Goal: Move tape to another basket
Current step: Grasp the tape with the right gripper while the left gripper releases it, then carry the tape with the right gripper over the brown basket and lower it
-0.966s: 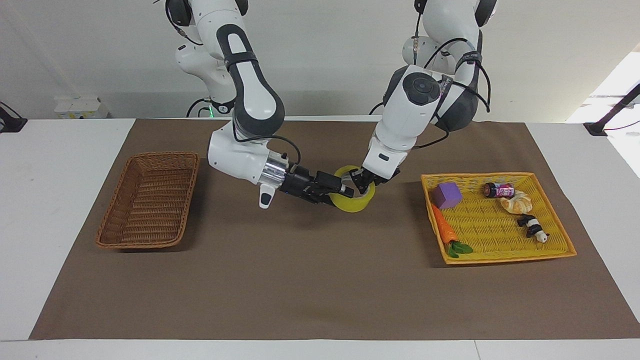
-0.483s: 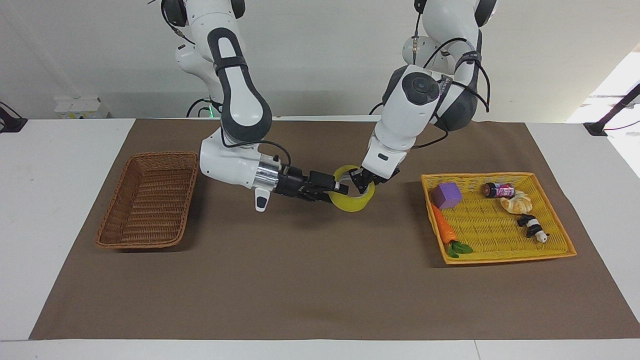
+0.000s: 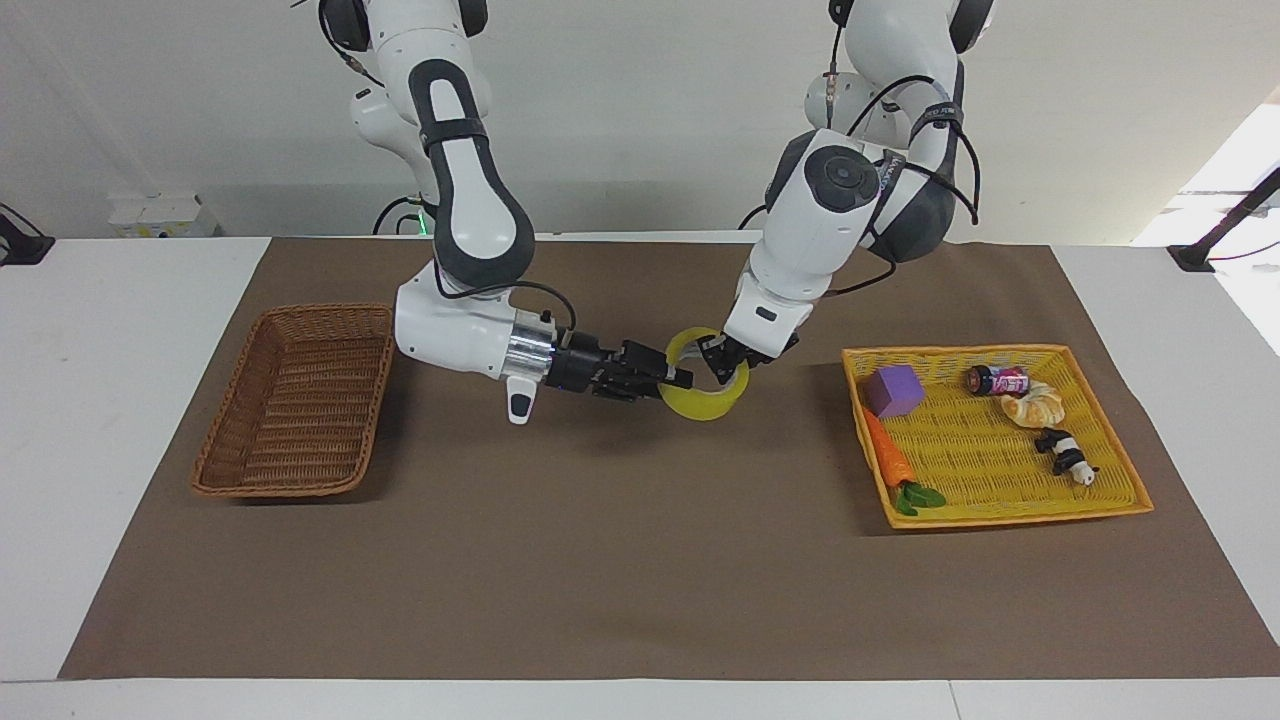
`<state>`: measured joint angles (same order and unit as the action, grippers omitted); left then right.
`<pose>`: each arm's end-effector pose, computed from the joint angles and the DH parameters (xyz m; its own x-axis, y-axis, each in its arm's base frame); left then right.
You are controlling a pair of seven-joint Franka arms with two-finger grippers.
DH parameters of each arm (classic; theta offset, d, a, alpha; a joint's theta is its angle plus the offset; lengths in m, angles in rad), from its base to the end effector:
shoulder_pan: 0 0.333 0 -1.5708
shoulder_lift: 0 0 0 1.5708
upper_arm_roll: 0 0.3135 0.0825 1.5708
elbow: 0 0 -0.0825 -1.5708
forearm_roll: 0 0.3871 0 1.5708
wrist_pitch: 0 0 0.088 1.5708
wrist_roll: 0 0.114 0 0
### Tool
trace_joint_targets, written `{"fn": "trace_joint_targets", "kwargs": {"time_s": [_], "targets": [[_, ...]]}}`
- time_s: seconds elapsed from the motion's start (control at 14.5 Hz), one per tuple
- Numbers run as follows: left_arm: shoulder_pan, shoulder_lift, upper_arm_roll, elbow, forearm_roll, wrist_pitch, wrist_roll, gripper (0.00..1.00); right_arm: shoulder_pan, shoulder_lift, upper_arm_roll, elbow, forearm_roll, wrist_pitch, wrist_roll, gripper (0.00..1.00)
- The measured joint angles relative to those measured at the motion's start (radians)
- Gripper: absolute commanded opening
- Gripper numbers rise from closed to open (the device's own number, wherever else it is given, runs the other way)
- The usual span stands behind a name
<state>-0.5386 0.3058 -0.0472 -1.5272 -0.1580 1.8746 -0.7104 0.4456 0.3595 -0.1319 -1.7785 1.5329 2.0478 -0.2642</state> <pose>0.5457 -0.3735 0.4776 0.9832 0.1640 -0.0797 0.1745 -0.9731 0.1504 0.6127 0.2712 0.3860 0.9684 -0.1438 -0.2037 -0.2380 -0.2897 -0.9270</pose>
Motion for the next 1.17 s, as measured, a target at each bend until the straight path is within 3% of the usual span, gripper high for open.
{"fn": "trace_joint_targets", "kwargs": {"time_s": [0.07, 0.14, 0.21, 0.28, 0.34, 0.62, 0.83, 1.17], "targets": [[-0.002, -0.002, 0.0, 0.0, 0.0, 0.0, -0.001, 0.0, -0.005, -0.001, 0.0, 0.0, 0.0, -0.011, -0.001, 0.0], [-0.003, -0.003, 0.0, 0.001, 0.0, 0.0, -0.002, 0.07, -0.006, -0.002, 0.0, 0.0, -0.001, -0.015, -0.001, 0.0], [-0.003, -0.004, 0.0, 0.001, 0.0, 0.0, -0.002, 0.33, -0.007, -0.003, 0.0, 0.0, -0.002, -0.015, -0.001, 0.0], [-0.003, -0.005, 0.0, 0.001, 0.0, 0.0, -0.002, 0.82, -0.007, -0.005, 0.0, 0.0, -0.003, -0.016, -0.002, 0.0], [-0.004, -0.006, 0.0, 0.002, 0.0, 0.0, -0.003, 1.0, -0.007, -0.007, 0.0, 0.0, -0.004, -0.018, -0.002, 0.0], [0.001, -0.017, 0.025, 0.055, 0.01, -0.091, -0.004, 1.0, -0.019, -0.011, -0.002, -0.006, -0.016, -0.036, -0.002, 0.0], [0.059, -0.055, 0.062, 0.126, 0.019, -0.208, 0.018, 1.0, -0.069, -0.014, -0.005, -0.003, -0.149, -0.081, -0.002, 0.0], [0.326, -0.134, 0.099, 0.134, 0.026, -0.298, 0.275, 1.0, -0.361, -0.026, -0.013, 0.029, -0.418, -0.308, -0.14, 0.0]]}}
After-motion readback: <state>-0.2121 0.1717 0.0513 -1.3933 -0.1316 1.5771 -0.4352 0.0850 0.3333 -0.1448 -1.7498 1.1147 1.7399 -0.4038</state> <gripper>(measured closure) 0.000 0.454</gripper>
